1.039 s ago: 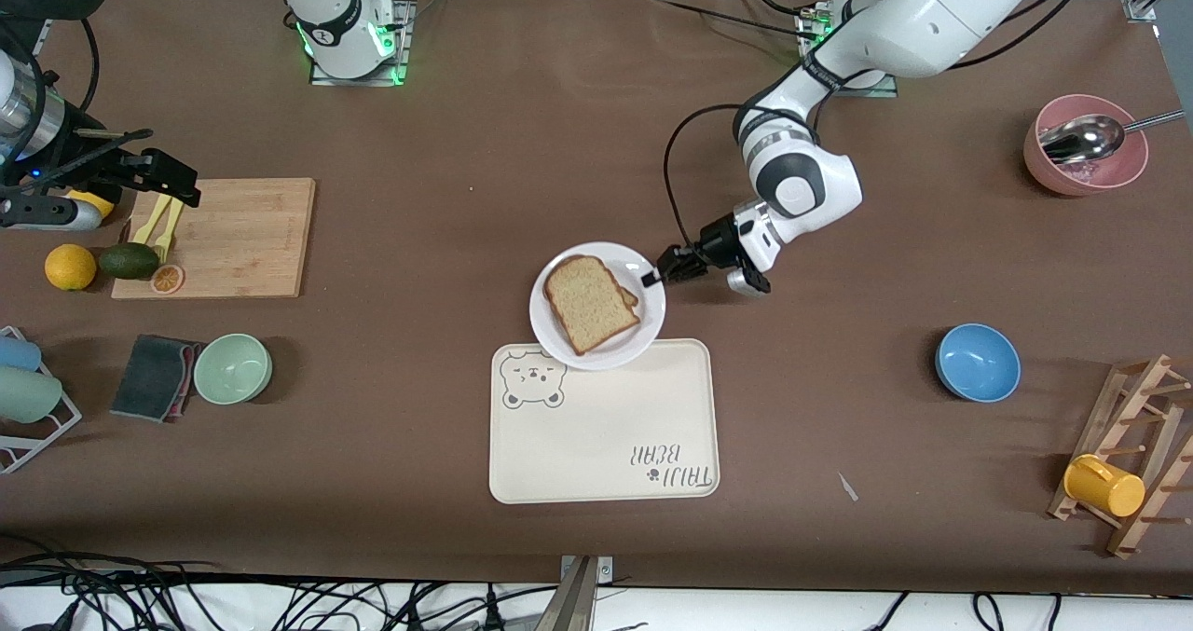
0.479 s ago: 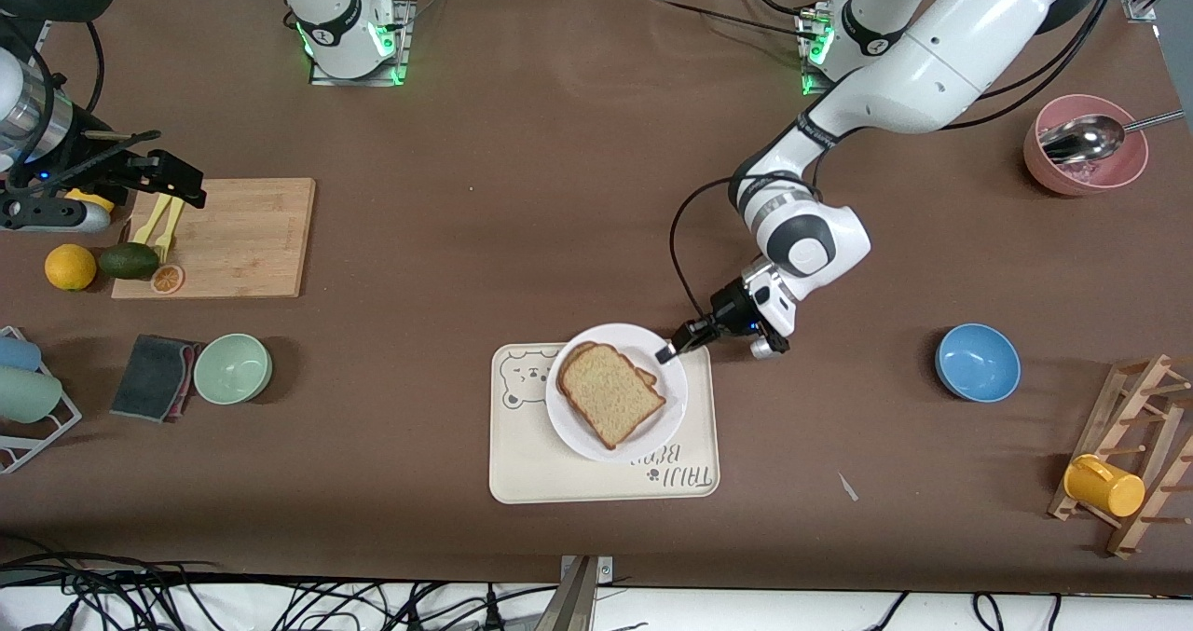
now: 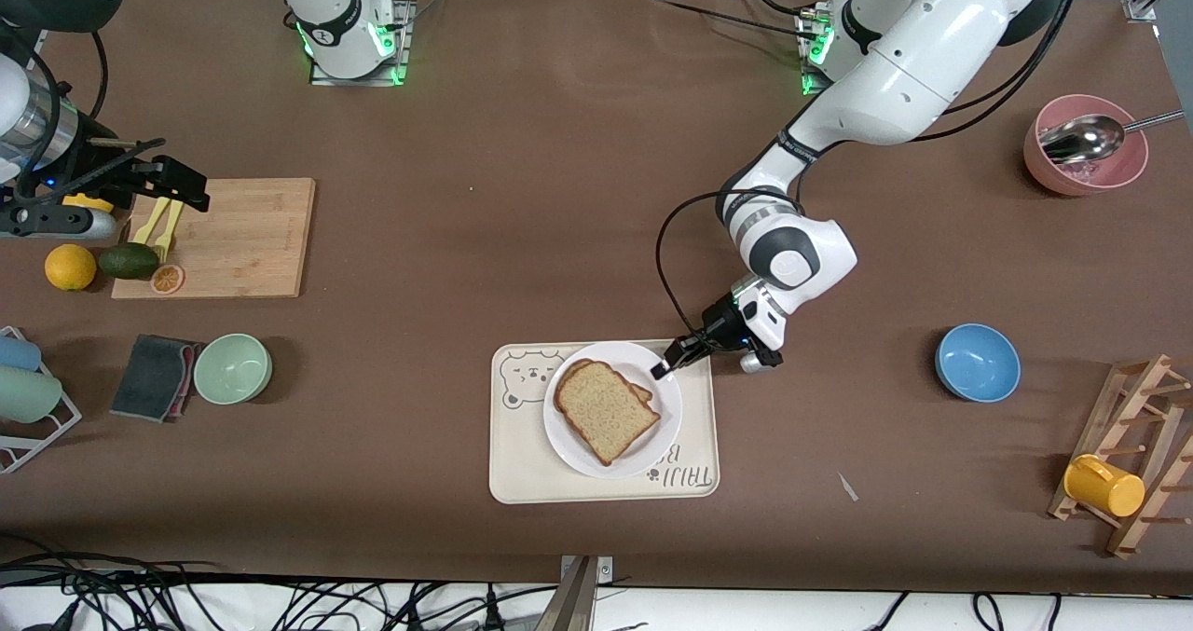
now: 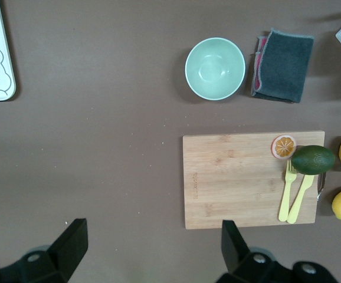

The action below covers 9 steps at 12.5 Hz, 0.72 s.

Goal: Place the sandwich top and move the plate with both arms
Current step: 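Slide the plate with the left gripper onto the TAIJI BEAR tray, then hold the plate on the tray and open the left gripper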

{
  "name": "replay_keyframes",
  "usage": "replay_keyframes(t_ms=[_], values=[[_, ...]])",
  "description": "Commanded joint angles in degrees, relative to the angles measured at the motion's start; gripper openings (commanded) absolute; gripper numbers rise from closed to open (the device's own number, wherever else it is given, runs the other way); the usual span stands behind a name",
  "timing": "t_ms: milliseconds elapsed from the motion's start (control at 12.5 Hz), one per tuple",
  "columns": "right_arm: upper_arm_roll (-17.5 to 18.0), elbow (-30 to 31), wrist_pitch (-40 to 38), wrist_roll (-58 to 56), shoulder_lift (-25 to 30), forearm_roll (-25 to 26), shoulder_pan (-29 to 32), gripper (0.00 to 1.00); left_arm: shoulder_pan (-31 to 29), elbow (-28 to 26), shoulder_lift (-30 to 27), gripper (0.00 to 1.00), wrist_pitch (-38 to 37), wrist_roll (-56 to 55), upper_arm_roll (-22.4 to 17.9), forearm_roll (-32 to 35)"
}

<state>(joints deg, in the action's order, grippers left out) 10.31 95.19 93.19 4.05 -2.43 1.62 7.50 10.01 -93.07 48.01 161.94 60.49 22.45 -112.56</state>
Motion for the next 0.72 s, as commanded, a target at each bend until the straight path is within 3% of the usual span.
replay_keyframes(t_ms=[0, 160, 399, 639], values=[[0.50, -0.09, 0.41, 0.61, 0.15, 0.84, 0.24, 1.00, 3.25, 3.07, 1.46, 0.00, 1.61, -1.69, -1.97, -1.69], [0.59, -0.09, 1.02, 0.61, 0.15, 0.67, 0.15, 1.00, 3.87, 3.51, 2.26, 0.00, 1.71, -1.78, -2.15, -1.60], [0.50, -0.09, 0.42, 0.52, 0.32, 0.75, 0.15, 1.00, 3.26, 3.60, 2.17, 0.08, 1.71, -2.74, -2.15, -1.34], [0.41, -0.18, -0.38, 0.79, 0.76, 0.84, 0.15, 1.00, 3.26, 3.69, 2.08, 0.33, 1.62, -3.36, -3.46, -1.34]])
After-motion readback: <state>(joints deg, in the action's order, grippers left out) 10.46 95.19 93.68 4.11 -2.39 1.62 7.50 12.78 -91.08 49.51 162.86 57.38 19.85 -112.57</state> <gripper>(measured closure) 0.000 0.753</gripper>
